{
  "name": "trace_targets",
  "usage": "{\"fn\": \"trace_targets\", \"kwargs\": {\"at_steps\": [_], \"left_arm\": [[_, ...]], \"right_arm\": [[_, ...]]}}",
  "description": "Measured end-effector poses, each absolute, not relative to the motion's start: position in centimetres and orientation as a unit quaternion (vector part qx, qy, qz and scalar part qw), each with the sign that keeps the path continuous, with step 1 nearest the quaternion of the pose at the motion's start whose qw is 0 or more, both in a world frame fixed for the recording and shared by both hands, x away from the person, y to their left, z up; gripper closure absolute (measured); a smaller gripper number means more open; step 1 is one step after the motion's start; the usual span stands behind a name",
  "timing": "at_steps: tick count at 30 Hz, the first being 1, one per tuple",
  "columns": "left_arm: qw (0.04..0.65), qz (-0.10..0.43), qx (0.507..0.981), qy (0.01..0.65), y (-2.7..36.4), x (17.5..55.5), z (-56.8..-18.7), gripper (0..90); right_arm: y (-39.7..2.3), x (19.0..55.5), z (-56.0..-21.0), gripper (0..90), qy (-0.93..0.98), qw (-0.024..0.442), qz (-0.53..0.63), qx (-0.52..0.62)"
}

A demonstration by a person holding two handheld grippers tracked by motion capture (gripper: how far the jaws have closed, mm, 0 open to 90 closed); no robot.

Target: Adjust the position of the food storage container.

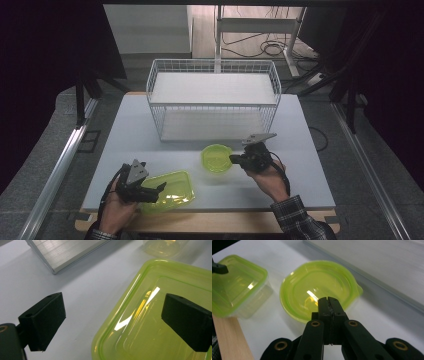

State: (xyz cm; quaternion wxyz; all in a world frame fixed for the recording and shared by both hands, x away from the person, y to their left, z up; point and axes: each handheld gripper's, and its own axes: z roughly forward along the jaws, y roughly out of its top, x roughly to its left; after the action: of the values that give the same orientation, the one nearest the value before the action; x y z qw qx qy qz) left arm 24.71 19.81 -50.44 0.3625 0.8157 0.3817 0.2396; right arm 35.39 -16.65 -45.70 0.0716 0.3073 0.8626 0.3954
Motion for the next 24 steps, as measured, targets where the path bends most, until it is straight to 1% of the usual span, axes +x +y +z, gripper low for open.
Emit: {"fn": "trace_targets", "kwargs": {"at_steps": [4, 10, 24], "left_arm": [[0.364, 0.242, 0.815, 0.380, 19.8, 24.7, -50.4, 5.1], [0.367, 0.243, 0.812, 0.382, 19.9, 24.7, -50.4, 5.1], [0.365, 0.243, 0.814, 0.381, 19.9, 24.6, -50.4, 5.1]], "right_arm": [[-14.3, 36.1, -45.8, 89.2, 0.867, 0.066, 0.395, 0.296], [-12.0, 36.7, -46.0, 89.1, 0.872, 0.057, 0.395, 0.284], [-6.8, 36.8, -46.9, 89.1, 0.893, 0.049, 0.382, 0.234]]}}
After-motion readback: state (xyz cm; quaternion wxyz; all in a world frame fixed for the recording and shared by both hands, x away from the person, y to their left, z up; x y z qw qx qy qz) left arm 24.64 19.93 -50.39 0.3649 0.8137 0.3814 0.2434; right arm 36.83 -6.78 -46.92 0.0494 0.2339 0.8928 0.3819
